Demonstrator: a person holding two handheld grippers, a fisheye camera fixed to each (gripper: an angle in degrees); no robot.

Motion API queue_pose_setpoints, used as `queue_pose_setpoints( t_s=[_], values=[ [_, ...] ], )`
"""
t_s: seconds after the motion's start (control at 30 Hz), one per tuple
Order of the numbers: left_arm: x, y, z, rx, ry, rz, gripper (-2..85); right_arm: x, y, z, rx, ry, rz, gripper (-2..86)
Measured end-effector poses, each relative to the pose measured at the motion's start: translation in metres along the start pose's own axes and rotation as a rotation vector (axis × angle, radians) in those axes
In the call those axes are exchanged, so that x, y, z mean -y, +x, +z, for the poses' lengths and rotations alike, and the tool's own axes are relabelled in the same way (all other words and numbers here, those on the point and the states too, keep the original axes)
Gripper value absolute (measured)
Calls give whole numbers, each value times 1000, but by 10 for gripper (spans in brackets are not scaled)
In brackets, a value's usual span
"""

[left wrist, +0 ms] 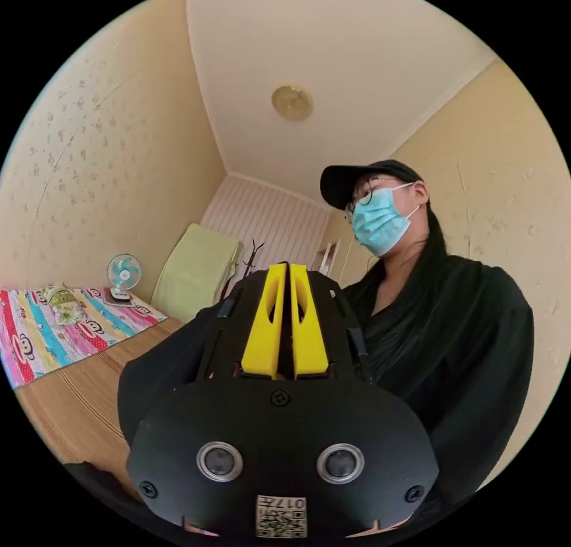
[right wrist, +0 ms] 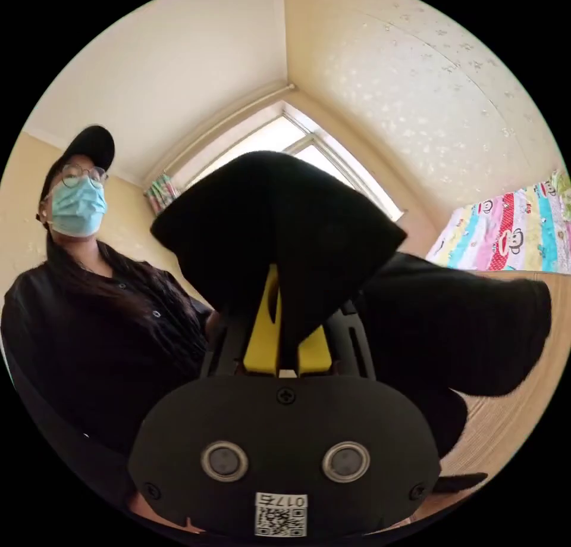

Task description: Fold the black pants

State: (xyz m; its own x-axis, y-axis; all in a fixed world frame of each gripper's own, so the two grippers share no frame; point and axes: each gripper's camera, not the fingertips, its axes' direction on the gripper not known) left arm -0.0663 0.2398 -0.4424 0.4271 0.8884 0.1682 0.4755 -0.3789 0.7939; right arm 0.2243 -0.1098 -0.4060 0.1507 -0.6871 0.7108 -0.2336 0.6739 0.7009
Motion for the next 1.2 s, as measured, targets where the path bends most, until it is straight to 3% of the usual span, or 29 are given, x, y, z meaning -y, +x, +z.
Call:
queue_pose_setpoints(
  t_s=[0.1, 0.17, 0.2, 0.27, 0.33, 0.4, 0.43, 0.47, 0.53, 0.67, 0.77, 0.9, 1.03, 1.2],
  values=[
    [-17, -24, 38, 122, -157, -69, -4, 19, 19, -38, 147, 213, 11, 35],
    [-48, -63, 54, 153, -209, -183, -4, 31, 27, -54, 163, 223, -3, 35],
    [-57, -70, 50, 102, -151, -179, -5, 37, 31, -61, 148, 175, -18, 35],
    [-101, -108, 9, -267, 309, -184, -6, 38, 34, -69, 164, 76, -49, 37],
    [-143, -148, -25, -403, 629, -219, -7, 23, 27, -79, 200, -72, -131, 47],
    [-184, -184, -52, -282, 768, -326, -8, 3, 22, -82, 160, -201, -144, 51],
    [-203, -200, -63, -90, 733, -418, -8, -12, 21, -81, 100, -297, -131, 51],
    [-215, -215, -65, 97, 631, -523, -8, -20, 21, -80, 62, -337, -119, 51],
    [-225, -243, -51, 280, 431, -638, -6, -52, 30, -84, -41, -372, -15, 49],
    [-253, -327, 24, 684, -82, -857, 34, -86, 38, -90, 81, -269, 52, 49],
    [-275, -406, 92, 687, -300, -929, 104, -93, 39, -75, 183, -212, 36, 49],
    [-294, -511, 195, 634, -600, -939, 177, -88, 48, -26, 221, -293, 44, 50],
    [-326, -598, 356, 545, -1057, -662, 184, -91, 61, 13, 243, -368, 49, 51],
    [-469, -652, 507, 423, -1669, -391, 181, -103, 78, 24, 225, -326, 80, 51]
  ],
)
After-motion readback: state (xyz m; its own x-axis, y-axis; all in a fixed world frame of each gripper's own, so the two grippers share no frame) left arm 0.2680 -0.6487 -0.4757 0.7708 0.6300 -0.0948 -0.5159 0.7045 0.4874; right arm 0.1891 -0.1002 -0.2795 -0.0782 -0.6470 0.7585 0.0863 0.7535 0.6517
